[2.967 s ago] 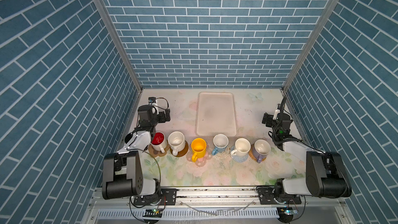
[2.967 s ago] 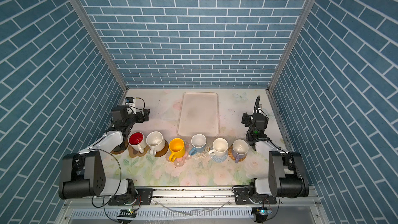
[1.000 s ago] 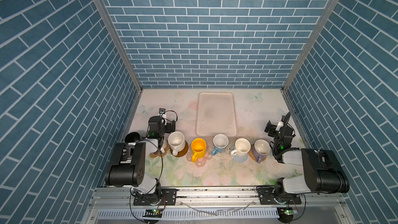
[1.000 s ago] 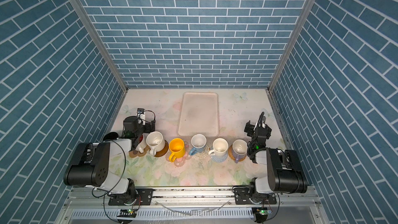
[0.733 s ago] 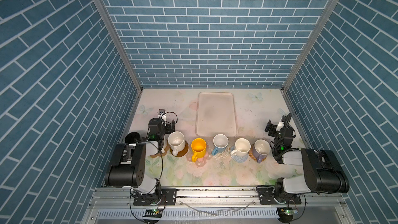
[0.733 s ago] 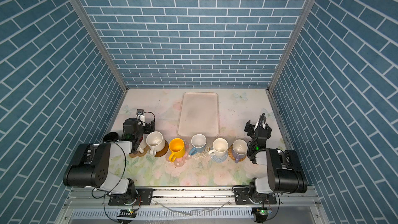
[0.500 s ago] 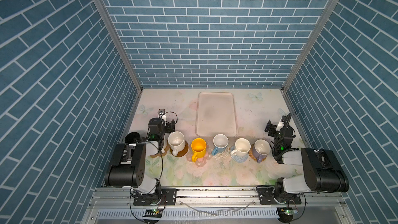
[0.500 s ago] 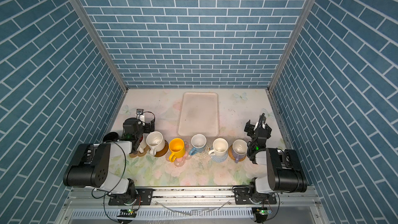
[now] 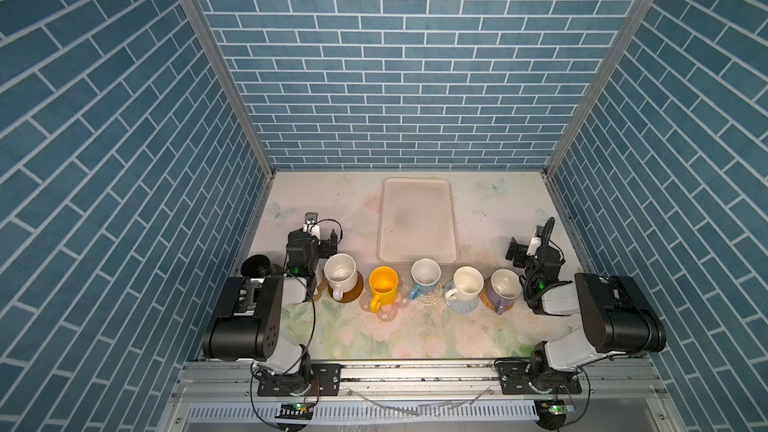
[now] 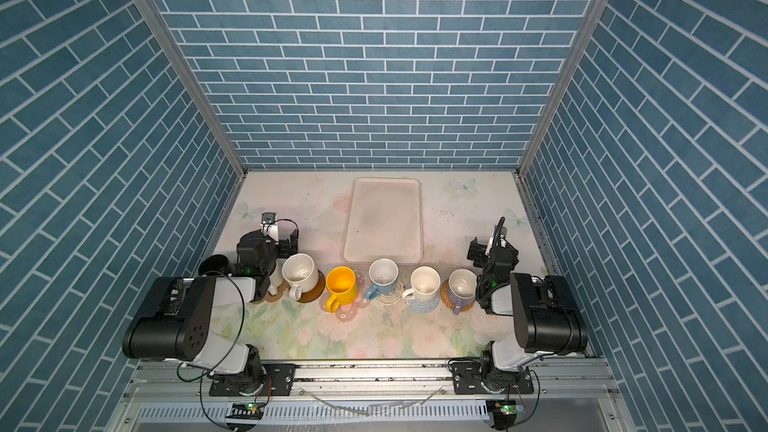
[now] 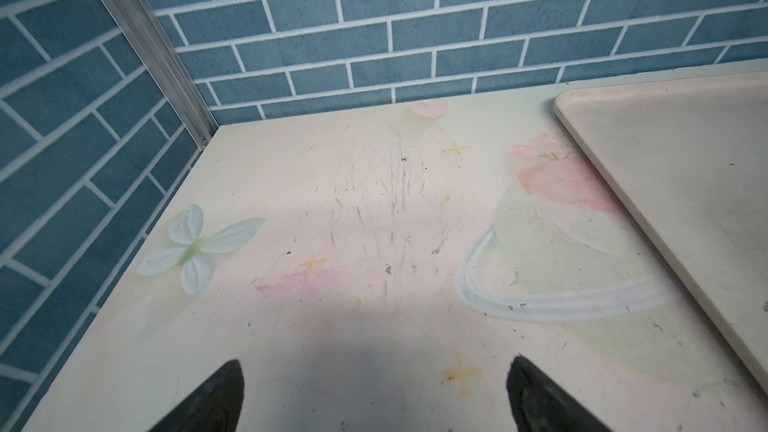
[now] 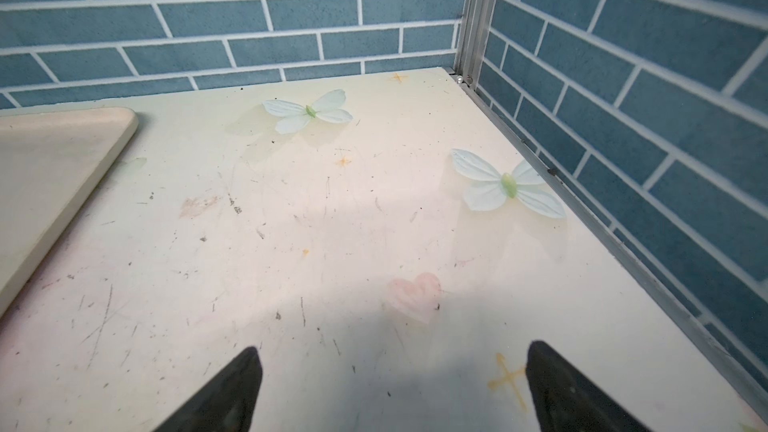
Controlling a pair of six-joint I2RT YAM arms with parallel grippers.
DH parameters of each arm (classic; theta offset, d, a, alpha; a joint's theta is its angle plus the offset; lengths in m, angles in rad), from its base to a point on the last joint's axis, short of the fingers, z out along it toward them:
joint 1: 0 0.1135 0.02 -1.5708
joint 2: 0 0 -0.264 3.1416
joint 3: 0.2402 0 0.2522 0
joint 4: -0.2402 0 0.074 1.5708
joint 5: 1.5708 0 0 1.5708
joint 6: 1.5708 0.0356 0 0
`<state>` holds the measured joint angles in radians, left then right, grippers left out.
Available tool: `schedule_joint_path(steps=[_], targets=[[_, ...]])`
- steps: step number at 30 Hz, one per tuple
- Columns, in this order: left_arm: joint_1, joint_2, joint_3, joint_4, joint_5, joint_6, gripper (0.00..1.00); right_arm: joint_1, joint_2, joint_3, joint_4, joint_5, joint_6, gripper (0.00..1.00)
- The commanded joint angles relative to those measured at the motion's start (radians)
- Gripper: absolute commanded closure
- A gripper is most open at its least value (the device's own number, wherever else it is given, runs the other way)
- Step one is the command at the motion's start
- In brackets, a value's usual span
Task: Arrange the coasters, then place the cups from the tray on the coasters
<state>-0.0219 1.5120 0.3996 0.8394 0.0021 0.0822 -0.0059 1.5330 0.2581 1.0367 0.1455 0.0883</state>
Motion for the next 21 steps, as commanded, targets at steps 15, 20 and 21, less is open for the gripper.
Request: schedule_joint_path(steps=[15, 20, 21], targets=[[0.0, 0.013, -0.015, 0.02, -0.063, -0.021, 0.01, -0.019, 0.009, 0.129, -0.159, -0.061, -0.036, 0.01], [-0.001, 0.013, -0.014, 0.019, -0.078, -0.022, 0.01, -0.019, 0.008, 0.127, -0.155, -0.057, -0.036, 0.01], [-0.003, 0.011, -0.02, 0.028, -0.097, -0.029, 0.01, -0.019, 0.007, 0.127, -0.155, -0.057, -0.036, 0.01]])
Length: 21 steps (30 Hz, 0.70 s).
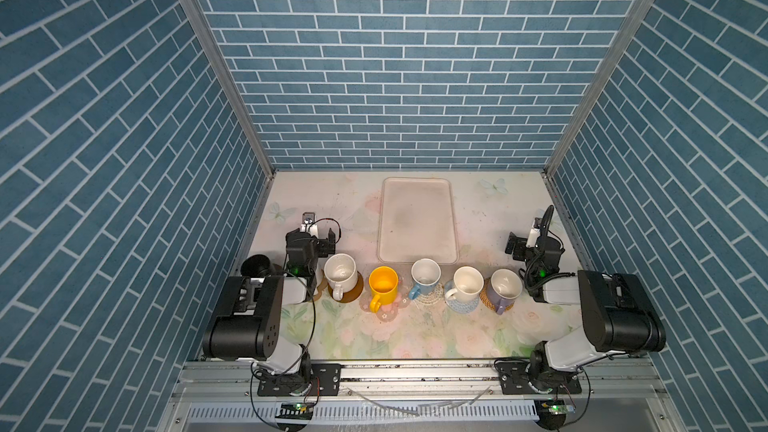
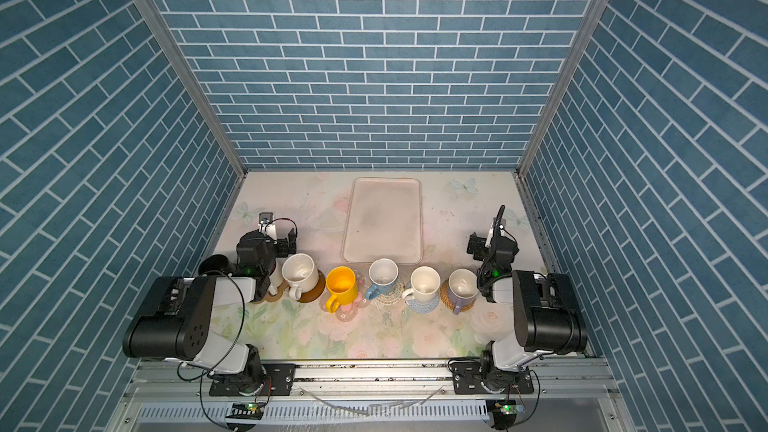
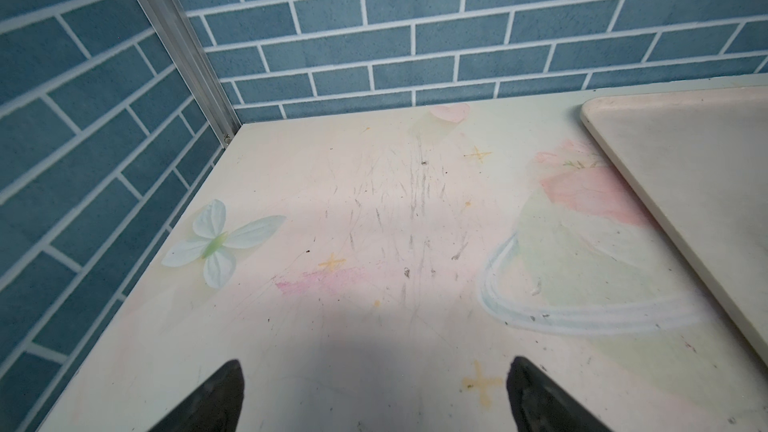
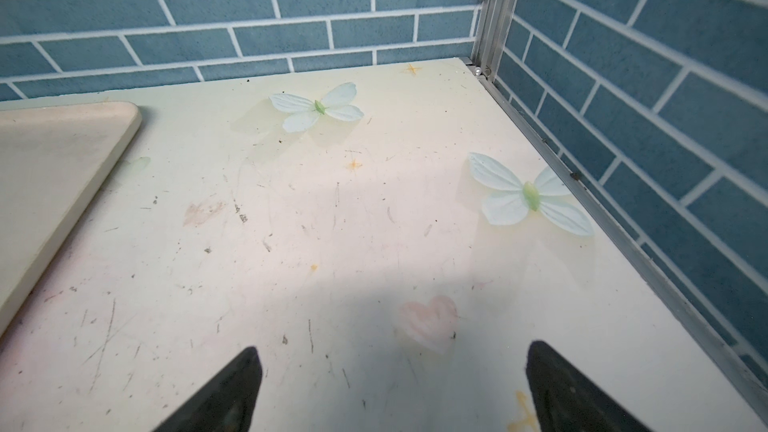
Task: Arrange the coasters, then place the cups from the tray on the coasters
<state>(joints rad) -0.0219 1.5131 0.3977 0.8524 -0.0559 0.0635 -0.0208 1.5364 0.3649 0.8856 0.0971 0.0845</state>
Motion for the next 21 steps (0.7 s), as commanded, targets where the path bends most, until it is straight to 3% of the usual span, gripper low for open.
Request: schedule_joint_path(steps=[1, 3, 10, 14, 21], targets=[[-0.003, 0.008, -0.023, 0.028, -0.065, -0.022, 0.01, -0.004, 0.004, 0.019, -0.004, -0.008, -0.032, 0.01], [-0.003, 0.007, -0.037, 0.052, -0.114, -0.043, 0.01, -0.004, 0.004, 0.021, -0.004, -0.009, -0.032, 0.01], [-0.006, 0.007, -0.04, 0.055, -0.127, -0.044, 0.01, -0.004, 0.004, 0.021, -0.005, -0.009, -0.032, 0.01], [-0.009, 0.005, -0.087, 0.14, -0.165, -0.053, 0.01, -0.004, 0.004, 0.021, -0.005, -0.009, -0.032, 0.01], [-0.015, 0.01, -0.036, 0.049, -0.155, -0.042, 0.01, -0.004, 0.004, 0.021, -0.004, -0.008, -0.032, 0.01]])
